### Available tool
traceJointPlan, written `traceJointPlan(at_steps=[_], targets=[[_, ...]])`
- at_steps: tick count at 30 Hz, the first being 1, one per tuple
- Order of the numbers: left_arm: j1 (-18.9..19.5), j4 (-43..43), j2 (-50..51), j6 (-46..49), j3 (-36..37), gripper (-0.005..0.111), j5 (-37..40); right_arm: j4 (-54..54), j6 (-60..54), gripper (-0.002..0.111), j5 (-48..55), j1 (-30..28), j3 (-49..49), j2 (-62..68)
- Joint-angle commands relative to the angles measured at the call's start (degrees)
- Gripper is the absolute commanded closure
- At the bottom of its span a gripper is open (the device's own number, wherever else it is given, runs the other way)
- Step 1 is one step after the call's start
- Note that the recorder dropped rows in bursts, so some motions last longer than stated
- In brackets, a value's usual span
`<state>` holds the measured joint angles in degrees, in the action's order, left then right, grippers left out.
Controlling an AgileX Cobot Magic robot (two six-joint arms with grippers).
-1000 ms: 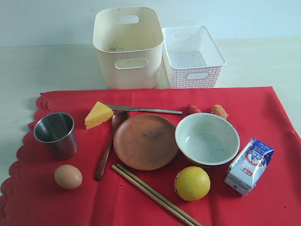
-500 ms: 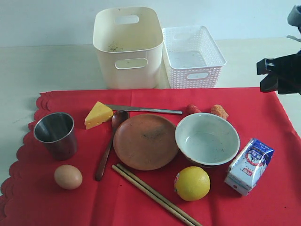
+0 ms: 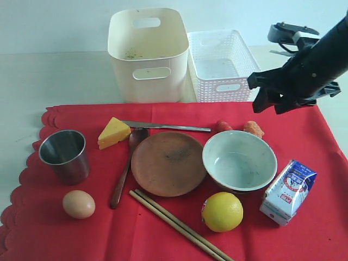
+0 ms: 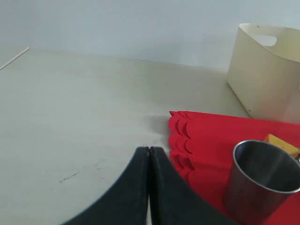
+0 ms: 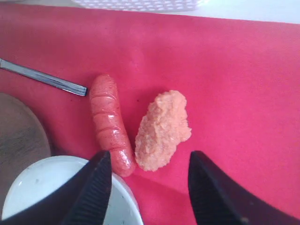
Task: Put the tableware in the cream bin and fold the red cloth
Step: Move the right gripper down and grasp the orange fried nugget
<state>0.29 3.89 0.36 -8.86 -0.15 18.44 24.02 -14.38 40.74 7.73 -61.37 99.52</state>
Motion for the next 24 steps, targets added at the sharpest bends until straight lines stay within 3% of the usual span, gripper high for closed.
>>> traceJointPlan(at_steps=[1,15,24], targets=[[-0.42,-0.03,-0.36,-0.09,0.15,0.106,-0.18,-1.89,2.81,0.058,0.46,1.60,-3.10,4.19],[-0.42,-0.03,-0.36,-0.09,0.15,0.106,-0.18,-4.73,5.07,0.058,0.44,1.60,-4.99,11.62],[-0.42,-0.03,-0.36,-0.09,0.15,0.106,-0.18,-4.32,5.07,0.050,0.32,1.60,-5.21,13.75]])
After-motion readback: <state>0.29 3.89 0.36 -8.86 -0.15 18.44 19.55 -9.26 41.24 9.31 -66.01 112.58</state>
